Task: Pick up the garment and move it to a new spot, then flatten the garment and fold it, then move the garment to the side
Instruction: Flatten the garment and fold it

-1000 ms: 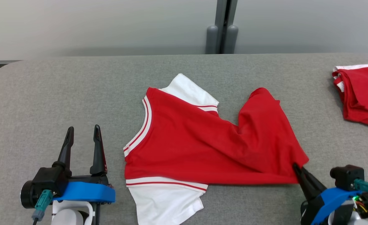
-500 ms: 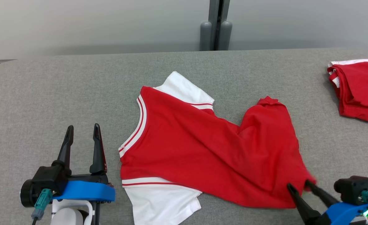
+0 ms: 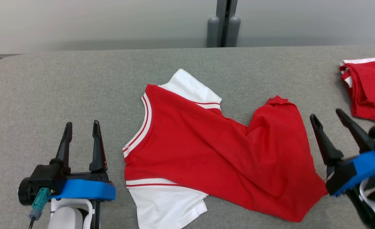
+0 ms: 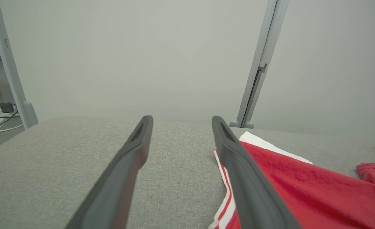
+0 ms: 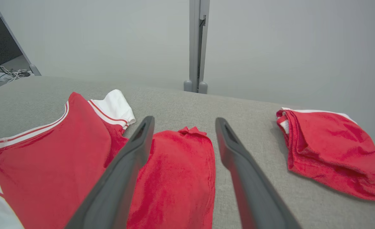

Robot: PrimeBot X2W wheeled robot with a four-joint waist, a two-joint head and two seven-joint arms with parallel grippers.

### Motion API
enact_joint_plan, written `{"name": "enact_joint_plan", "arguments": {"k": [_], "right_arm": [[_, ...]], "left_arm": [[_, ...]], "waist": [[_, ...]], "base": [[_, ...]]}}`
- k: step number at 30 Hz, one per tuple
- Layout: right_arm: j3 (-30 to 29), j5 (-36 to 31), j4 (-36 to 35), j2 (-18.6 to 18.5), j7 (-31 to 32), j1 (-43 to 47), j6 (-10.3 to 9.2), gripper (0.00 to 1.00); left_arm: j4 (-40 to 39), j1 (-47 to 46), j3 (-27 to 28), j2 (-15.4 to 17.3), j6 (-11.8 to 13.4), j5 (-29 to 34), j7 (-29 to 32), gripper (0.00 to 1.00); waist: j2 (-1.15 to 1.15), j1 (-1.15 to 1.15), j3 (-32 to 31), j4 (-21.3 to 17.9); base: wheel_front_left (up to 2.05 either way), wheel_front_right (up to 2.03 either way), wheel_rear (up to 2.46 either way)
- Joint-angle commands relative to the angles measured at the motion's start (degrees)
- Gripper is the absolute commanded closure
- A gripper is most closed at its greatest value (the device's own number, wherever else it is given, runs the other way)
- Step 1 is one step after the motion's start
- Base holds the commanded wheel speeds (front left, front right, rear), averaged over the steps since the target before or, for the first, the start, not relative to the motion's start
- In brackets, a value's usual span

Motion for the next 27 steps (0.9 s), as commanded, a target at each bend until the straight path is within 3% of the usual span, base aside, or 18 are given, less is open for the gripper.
{"name": "enact_joint_plan", "arguments": {"k": [1,12,27], "right_arm": [[0.4,-0.2,0.8,-0.7,-0.2,-1.4,0.01,0.0],[6.0,-0.8,18.2,-7.4,-1.6,-17.1,0.01,0.0],[14.0,-1.5,39.6,-11.2,-4.2,-25.8,0.0,0.0]], "left_arm": [[-0.2,-0.7,0.0,0.0,-0.1,0.3,-0.1,0.0],[0.0,-3.0,-1.2,0.0,0.5,-1.2,-0.1,0.0],[-0.6,-4.5,-2.6,0.0,1.3,-2.1,-0.1,0.0]], "waist": [[0.0,0.0,0.3,0.3],[0.0,0.0,3.2,4.4],[0.0,0.0,6.4,8.0]], "base": [[0.0,0.0,0.0],[0.0,0.0,0.0],[0.0,0.0,0.0]]}}
